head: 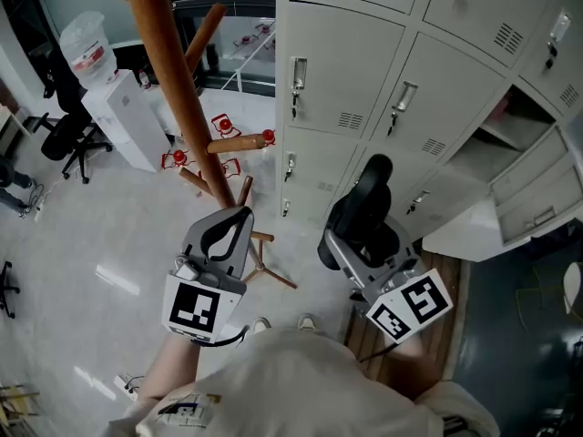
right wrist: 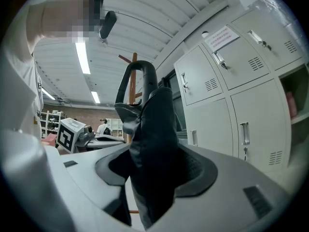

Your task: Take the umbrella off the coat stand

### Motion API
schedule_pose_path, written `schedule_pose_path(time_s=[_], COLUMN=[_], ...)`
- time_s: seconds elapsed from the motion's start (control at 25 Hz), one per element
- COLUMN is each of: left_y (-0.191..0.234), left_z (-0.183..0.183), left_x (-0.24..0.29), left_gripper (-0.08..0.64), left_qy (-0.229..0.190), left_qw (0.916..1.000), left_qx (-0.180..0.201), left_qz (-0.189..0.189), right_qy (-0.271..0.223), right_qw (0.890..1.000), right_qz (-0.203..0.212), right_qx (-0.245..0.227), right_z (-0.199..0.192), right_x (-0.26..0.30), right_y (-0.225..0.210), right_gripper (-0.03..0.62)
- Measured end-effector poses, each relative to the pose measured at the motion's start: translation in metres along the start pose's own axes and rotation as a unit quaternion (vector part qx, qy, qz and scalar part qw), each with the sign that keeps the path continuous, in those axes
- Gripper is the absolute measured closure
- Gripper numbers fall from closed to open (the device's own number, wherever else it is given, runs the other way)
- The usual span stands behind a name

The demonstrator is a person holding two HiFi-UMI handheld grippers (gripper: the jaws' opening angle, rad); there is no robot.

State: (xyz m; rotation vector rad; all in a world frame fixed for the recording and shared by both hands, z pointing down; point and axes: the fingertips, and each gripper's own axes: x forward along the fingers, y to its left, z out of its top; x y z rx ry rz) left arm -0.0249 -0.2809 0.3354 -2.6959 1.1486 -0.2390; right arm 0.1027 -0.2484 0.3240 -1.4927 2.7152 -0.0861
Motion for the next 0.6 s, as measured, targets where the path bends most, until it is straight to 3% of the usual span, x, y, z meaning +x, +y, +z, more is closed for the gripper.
schedule_pose_path(time_s=[0.6], left_y=[-0.0063], left_z=[-0.0001], left_x=[-0.0017], left_gripper=[0.552], left_qy=[0.005], left_qw=[1.0000], left_qx=[-0.001], left_qz=[0.000], right_qy=[-0.006], right_qw=[1.000], right_qz=[0.014], right_qx=[-0.004], right_z=[0.0053], right_x=[-0.0042], right_y=[0.0068], right_gripper=[0.347])
